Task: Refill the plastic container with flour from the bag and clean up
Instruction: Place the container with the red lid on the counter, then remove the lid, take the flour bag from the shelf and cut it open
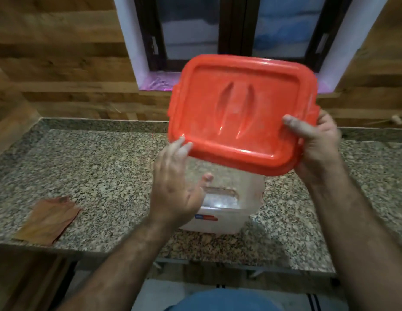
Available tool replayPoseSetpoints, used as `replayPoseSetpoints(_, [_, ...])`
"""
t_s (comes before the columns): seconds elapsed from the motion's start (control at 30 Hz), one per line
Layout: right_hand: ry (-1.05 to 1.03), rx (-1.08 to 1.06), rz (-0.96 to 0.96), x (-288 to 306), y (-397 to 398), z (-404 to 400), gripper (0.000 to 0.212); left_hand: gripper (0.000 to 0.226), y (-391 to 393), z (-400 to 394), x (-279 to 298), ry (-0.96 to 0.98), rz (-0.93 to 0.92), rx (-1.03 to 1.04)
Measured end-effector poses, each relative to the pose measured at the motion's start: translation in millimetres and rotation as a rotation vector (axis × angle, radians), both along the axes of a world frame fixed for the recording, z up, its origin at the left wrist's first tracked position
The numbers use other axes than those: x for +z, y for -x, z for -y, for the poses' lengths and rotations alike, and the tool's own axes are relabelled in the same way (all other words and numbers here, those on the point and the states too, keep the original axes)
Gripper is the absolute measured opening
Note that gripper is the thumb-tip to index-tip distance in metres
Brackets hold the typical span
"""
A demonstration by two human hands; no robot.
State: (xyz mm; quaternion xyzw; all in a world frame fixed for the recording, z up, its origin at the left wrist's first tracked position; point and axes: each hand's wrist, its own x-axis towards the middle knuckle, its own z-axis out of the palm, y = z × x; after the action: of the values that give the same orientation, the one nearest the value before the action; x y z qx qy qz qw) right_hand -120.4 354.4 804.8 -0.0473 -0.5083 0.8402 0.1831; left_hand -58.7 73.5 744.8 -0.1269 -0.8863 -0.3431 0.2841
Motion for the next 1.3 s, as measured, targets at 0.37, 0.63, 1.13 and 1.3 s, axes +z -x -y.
replayPoseSetpoints(0.37, [-0.806,-0.506,-0.281,-36,1,-52,0.035,0.051,14,-56,-51,0.869,0.268,-0.364])
replayPoseSetpoints(0.63, [-1.637,-0.397,-0.296,-146,35,-82,0.016,0.054,18,-58,-56,0.890,0.258,-0.354])
replayPoseSetpoints(1.13, [-2.058,0.390,0.470,-235,36,-103,0.029,0.058,18,-61,-60,0.912,0.246,-0.309])
replayPoseSetpoints(1.3, [-1.833,0.294,0.552,-220,40,-96,0.031,0.058,17,-61,-62,0.906,0.209,-0.291])
